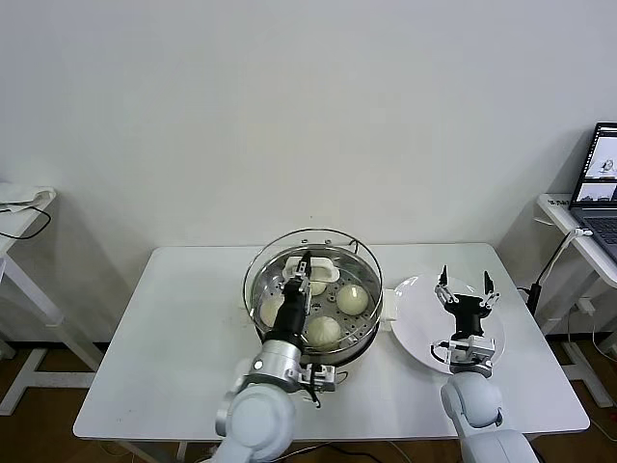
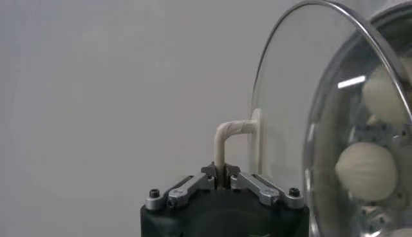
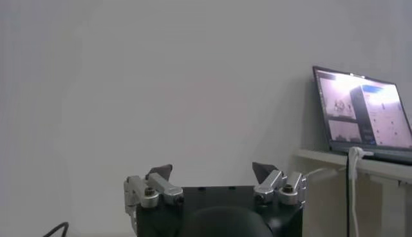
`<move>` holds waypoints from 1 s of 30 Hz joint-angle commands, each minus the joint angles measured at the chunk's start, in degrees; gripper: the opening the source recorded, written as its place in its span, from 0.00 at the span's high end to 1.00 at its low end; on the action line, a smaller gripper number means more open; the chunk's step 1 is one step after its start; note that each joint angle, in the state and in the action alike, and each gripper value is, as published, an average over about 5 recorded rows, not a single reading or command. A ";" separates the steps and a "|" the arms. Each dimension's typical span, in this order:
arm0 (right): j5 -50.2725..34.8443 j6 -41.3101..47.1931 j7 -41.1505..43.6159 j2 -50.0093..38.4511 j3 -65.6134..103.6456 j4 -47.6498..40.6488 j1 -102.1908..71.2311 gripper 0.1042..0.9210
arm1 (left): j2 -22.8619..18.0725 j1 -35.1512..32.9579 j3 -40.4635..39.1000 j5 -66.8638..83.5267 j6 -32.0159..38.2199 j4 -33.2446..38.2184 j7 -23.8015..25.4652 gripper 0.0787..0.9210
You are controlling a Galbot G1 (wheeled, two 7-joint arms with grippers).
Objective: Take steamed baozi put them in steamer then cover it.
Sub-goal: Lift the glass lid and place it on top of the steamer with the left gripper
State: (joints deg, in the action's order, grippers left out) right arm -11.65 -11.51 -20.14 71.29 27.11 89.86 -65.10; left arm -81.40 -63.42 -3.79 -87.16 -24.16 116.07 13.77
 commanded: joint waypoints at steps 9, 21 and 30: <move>-0.88 0.79 0.34 0.63 1.04 -0.86 -0.31 0.12 | -5.26 1.11 -1.73 -5.86 -0.51 -7.47 1.16 0.86; -0.93 0.82 0.40 0.53 0.91 -0.90 0.22 0.12 | -6.37 1.15 -0.83 -6.86 -0.26 -8.97 0.30 0.86; -0.84 0.82 0.48 0.58 0.80 -0.95 0.34 0.12 | -6.29 0.65 -0.46 -7.43 -0.12 -9.14 0.36 0.86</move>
State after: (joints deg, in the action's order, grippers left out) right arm -12.43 -10.72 -19.71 71.83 27.96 88.97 -64.78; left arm -87.32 -62.59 -4.25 -93.84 -24.32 107.55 14.13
